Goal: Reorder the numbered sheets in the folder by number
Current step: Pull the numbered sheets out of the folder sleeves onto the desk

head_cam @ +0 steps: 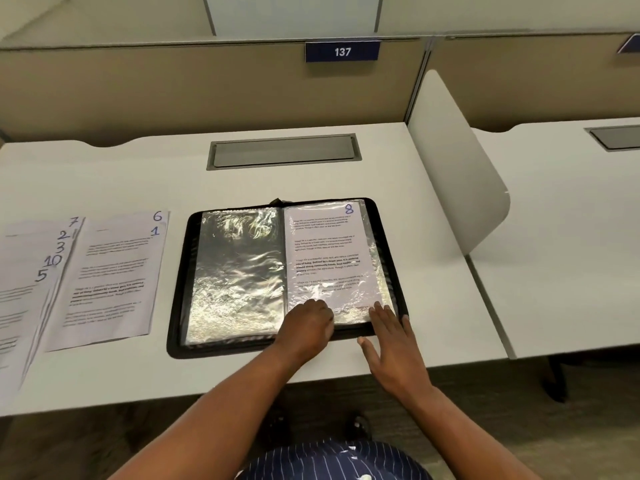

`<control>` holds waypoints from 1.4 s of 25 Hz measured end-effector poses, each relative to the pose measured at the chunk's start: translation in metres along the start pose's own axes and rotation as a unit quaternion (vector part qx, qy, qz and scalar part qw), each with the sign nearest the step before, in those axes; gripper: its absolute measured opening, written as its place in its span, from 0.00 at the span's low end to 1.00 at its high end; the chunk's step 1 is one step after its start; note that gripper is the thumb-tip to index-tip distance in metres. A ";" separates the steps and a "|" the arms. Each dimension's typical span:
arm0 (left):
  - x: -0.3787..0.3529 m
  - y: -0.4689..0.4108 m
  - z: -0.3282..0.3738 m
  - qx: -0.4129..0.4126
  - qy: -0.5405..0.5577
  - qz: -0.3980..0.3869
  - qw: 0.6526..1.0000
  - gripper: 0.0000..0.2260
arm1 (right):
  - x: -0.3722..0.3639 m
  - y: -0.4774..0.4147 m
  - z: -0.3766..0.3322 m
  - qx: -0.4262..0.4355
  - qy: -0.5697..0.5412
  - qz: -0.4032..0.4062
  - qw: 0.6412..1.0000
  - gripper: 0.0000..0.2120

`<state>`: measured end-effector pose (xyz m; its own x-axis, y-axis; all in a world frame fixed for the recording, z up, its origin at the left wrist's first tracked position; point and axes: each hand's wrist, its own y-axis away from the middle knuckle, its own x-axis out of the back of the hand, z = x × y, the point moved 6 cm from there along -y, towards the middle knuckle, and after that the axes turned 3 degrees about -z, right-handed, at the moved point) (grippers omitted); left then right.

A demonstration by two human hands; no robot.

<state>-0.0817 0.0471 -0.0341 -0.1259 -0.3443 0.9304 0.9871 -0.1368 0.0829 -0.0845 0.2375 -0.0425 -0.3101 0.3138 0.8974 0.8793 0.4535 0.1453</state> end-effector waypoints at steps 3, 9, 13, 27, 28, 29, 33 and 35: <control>-0.003 -0.001 -0.001 -0.003 -0.001 -0.026 1.000 0.14 | 0.005 0.002 0.003 -0.001 -0.010 0.010 1.000 0.31; 0.002 -0.004 -0.002 0.030 -0.010 -0.014 0.999 0.11 | 0.006 0.003 -0.003 0.010 -0.010 0.032 0.999 0.31; 0.009 -0.003 -0.005 0.060 0.053 0.022 0.996 0.07 | 0.005 0.007 -0.010 0.024 -0.005 0.052 0.998 0.31; 0.017 0.011 -0.012 0.078 0.137 0.117 0.981 0.07 | -0.025 -0.012 -0.064 0.117 0.070 -0.002 0.991 0.33; 0.016 0.012 -0.012 0.076 0.136 0.114 0.981 0.07 | -0.025 -0.018 -0.065 0.100 0.084 -0.013 0.991 0.34; 0.015 0.013 -0.013 0.075 0.136 0.113 0.981 0.07 | -0.024 -0.023 -0.063 0.083 0.097 -0.023 0.991 0.35; 0.018 0.018 -0.014 0.077 0.145 0.126 0.978 0.06 | -0.028 -0.030 -0.046 0.043 0.137 -0.076 0.987 0.38; 0.020 0.020 -0.014 0.081 0.150 0.136 0.976 0.06 | -0.032 -0.022 -0.042 0.056 0.145 -0.079 0.985 0.38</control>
<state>-0.0658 0.0242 -0.0194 0.1433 -0.6074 0.7814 0.9878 0.1369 -0.0748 -0.0782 0.1824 -0.0569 -0.3098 -0.0125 0.9507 0.7775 0.5723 0.2609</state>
